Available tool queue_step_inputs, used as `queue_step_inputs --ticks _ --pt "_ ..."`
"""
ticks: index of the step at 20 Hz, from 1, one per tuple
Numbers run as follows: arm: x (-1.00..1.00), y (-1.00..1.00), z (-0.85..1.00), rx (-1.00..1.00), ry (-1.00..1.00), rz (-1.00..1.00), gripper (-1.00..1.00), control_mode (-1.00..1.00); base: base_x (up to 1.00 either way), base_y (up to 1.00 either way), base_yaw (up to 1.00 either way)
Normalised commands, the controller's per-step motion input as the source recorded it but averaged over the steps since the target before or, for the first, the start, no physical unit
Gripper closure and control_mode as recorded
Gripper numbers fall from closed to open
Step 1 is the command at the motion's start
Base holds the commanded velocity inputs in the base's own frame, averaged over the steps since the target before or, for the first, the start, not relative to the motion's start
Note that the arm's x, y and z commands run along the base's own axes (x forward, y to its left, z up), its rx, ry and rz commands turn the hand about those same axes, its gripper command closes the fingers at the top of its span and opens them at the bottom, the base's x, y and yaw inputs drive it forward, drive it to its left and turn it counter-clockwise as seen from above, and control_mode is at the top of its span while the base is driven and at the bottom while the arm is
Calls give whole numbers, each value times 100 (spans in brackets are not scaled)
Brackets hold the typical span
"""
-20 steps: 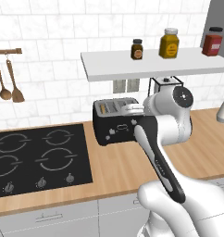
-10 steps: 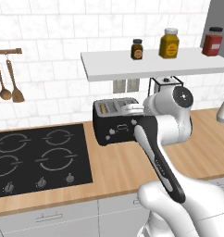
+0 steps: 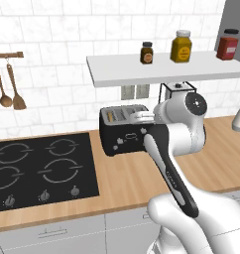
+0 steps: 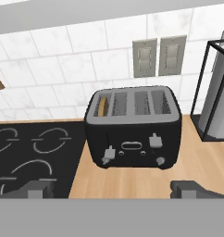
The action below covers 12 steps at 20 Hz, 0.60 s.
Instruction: Start the toaster. Once the lever pops up, take the bread to the plate on the dining counter.
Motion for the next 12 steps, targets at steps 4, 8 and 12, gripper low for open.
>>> queue_step_inputs --ticks 4,8,12 --pt "0 0 0 0 0 0 -100 -100 0 0 0" --pt "0 0 0 0 0 0 -100 -100 0 0 0" --pt "0 0 0 0 0 0 -100 -100 0 0 0"
